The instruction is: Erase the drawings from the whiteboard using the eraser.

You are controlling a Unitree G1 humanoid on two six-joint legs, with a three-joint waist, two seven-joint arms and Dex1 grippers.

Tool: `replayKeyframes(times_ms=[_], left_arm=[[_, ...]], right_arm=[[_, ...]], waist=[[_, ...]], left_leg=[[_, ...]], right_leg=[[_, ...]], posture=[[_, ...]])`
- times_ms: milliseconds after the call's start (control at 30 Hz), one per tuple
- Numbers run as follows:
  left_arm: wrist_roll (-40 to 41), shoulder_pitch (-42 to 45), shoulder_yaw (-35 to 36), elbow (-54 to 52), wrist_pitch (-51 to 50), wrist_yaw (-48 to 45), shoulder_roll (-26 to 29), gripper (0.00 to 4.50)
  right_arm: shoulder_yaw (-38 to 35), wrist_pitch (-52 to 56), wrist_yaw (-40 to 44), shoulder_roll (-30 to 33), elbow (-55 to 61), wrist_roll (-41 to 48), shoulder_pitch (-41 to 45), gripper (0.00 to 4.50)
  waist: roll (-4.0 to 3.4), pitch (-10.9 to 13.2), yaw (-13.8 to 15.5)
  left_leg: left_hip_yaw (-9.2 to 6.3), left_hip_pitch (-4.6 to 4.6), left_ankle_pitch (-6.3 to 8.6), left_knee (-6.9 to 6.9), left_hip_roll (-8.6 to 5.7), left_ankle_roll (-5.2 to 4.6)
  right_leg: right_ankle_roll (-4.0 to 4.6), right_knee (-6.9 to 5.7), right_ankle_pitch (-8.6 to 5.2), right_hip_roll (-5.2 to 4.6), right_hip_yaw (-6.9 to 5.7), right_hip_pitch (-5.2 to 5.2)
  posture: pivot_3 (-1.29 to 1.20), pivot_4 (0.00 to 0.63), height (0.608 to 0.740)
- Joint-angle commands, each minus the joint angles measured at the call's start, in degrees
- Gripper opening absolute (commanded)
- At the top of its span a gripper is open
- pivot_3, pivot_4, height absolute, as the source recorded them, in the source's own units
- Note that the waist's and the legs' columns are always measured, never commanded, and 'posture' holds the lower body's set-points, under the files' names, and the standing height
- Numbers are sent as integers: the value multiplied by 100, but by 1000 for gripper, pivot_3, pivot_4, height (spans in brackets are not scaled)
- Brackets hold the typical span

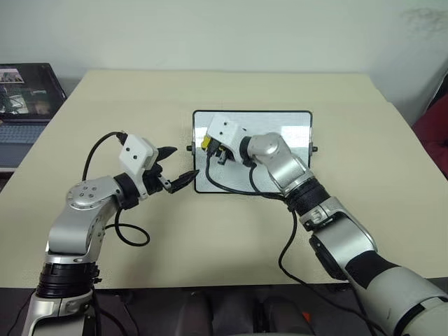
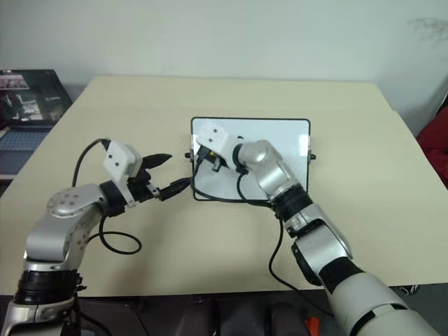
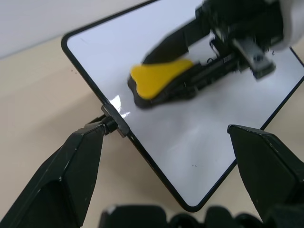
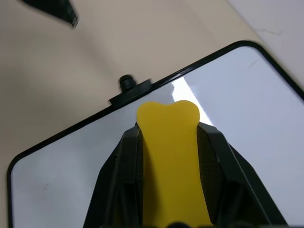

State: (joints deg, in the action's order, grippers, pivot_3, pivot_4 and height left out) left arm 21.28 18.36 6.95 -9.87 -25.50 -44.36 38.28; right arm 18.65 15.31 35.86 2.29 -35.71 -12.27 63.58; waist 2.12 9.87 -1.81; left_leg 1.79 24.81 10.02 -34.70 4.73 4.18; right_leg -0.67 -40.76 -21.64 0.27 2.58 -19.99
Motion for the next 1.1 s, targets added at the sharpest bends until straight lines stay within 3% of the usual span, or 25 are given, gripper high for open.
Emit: replayKeyframes(times_ms=[33, 367, 733, 800, 933, 1100], left_arm=[[0, 90, 81, -106, 136, 34, -5, 4500], [5, 48, 79, -155, 129, 62, -38, 4500], [38, 59, 51, -198, 102, 85, -88, 4500], [50, 66, 57, -199, 104, 82, -105, 4500], [60, 19, 134, -189, 131, 125, -134, 4500], [140, -78, 319, -251, 153, 346, -263, 4500]], right_arm=[[-140, -197, -360, 46, -144, -59, 277, 1203], [204, -643, -494, 21, -995, -210, 77, 1203], [305, -567, -290, 41, -508, -237, -477, 1201], [68, -442, -308, 76, -33, -54, -451, 1201], [-625, 492, -69, 404, 2159, 555, -838, 1200], [-1261, 1913, 3, 877, 4771, 1251, -1983, 1199]], waist=[[0, 0, -1], [2, -1, -14], [4, -2, -25], [4, -2, -20], [2, 6, 37], [6, 3, 47]], left_leg=[[3, 8, 0, 2, 1, 2], [6, -2, 4, 23, 0, 3], [-2, -99, 2, 28, -1, 1], [-2, -97, 2, 28, -1, 1], [-6, -46, 1, 28, 1, 2], [-1, 10, 2, 38, -1, 18]], right_leg=[[0, 6, 0, 1, 1, -9], [1, 37, 1, 0, -1, 6], [0, 33, 1, -2, -4, 88], [1, 33, 1, -2, -4, 89], [1, 38, 1, -3, -11, 64], [-1, 90, 2, -12, -13, 27]], posture=[[0, 150, 740], [0, 150, 740], [0, 150, 740], [0, 150, 740], [0, 150, 740], [0, 150, 740]])
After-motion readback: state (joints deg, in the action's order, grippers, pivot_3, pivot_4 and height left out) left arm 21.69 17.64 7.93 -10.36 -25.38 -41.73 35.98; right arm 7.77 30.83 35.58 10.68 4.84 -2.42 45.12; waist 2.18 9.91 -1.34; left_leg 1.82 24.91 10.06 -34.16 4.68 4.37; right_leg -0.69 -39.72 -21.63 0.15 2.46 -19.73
